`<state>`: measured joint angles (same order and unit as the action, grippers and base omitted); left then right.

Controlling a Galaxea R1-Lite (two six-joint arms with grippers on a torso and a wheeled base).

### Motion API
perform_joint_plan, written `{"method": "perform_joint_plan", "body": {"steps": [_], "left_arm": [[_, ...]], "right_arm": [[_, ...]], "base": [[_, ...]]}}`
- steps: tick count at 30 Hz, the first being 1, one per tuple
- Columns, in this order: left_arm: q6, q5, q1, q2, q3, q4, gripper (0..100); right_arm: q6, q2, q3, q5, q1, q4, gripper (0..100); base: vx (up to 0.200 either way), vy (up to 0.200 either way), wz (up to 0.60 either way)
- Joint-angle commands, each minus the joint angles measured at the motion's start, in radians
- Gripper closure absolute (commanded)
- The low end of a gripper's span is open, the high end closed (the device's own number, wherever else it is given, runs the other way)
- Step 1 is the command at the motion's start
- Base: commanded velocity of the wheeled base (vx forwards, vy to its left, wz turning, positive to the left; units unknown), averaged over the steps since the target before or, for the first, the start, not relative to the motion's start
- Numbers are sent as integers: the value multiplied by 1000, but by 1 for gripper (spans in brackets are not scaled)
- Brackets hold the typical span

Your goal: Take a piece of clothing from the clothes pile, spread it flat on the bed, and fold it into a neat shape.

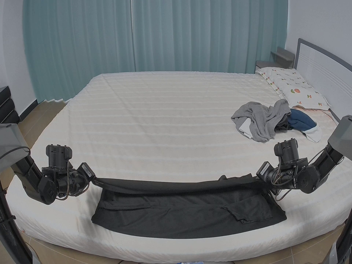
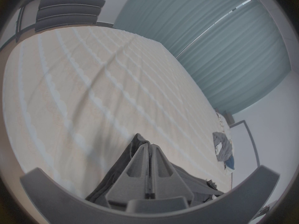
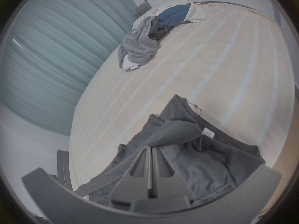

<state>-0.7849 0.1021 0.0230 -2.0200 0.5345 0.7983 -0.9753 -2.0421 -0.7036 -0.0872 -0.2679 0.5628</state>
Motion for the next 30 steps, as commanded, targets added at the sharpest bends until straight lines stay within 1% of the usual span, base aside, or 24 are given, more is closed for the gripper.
{"method": "perform_joint_plan", "body": {"steps": [1, 9, 27, 28, 29, 30], "left_arm": [[44, -7, 11, -3, -60, -1, 100], [82, -9, 14, -51, -100, -1, 100], [84, -9, 43, -55, -123, -2, 100], [84, -9, 43, -55, -125, -2, 100], [84, -9, 43, -55, -125, -2, 100], [84, -9, 43, -55, -126, -2, 0]], "right_arm": [[14, -10, 50, 7, -8, 0, 100], [32, -55, 65, 7, -17, 0, 100], [44, -90, 67, 7, -27, -1, 100], [46, -95, 69, 7, -28, -1, 0], [46, -96, 69, 7, -30, -1, 0], [46, -96, 67, 7, -30, 0, 0]], "base": [[0, 0, 0], [0, 0, 0], [0, 0, 0], [0, 0, 0], [0, 0, 0], [0, 0, 0]]}}
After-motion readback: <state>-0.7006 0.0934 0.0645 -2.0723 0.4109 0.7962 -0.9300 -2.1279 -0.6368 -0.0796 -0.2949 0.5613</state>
